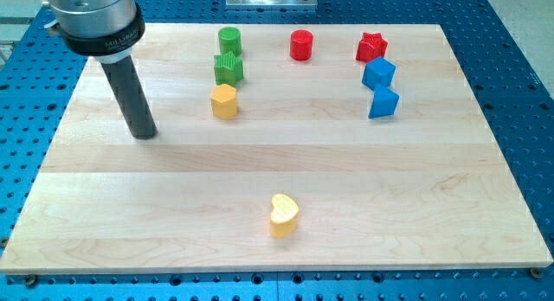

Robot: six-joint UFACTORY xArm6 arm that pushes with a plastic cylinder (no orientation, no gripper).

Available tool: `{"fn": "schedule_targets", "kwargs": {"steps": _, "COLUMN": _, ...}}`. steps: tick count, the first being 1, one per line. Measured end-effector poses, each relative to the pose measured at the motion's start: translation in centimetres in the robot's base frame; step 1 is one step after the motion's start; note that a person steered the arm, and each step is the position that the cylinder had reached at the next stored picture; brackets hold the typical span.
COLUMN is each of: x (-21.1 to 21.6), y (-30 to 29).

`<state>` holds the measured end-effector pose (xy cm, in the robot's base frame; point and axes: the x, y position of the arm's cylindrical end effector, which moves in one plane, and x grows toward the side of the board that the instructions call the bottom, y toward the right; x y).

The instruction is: Place the hexagon at the center of the board

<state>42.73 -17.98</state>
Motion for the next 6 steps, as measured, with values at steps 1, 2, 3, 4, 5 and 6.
{"fn": "schedule_targets", "kwargs": {"steps": 1, "x": -4.7, "y": 0.1}}
{"fn": "schedule_targets", "kwargs": {"steps": 2, "x": -6.3, "y": 2.7}}
{"fn": "schedule_targets", "kwargs": {"steps": 3, "x": -6.0, "y": 6.4}}
{"fn": "schedule_targets", "kwargs": {"steps": 4, "x": -5.0, "y": 12.5}}
{"fn": "schedule_targets", "kwargs": {"steps": 5, "x": -4.2, "y": 16.4}}
{"fn": "schedule_targets", "kwargs": {"steps": 6, "x": -6.0, "y": 16.8}}
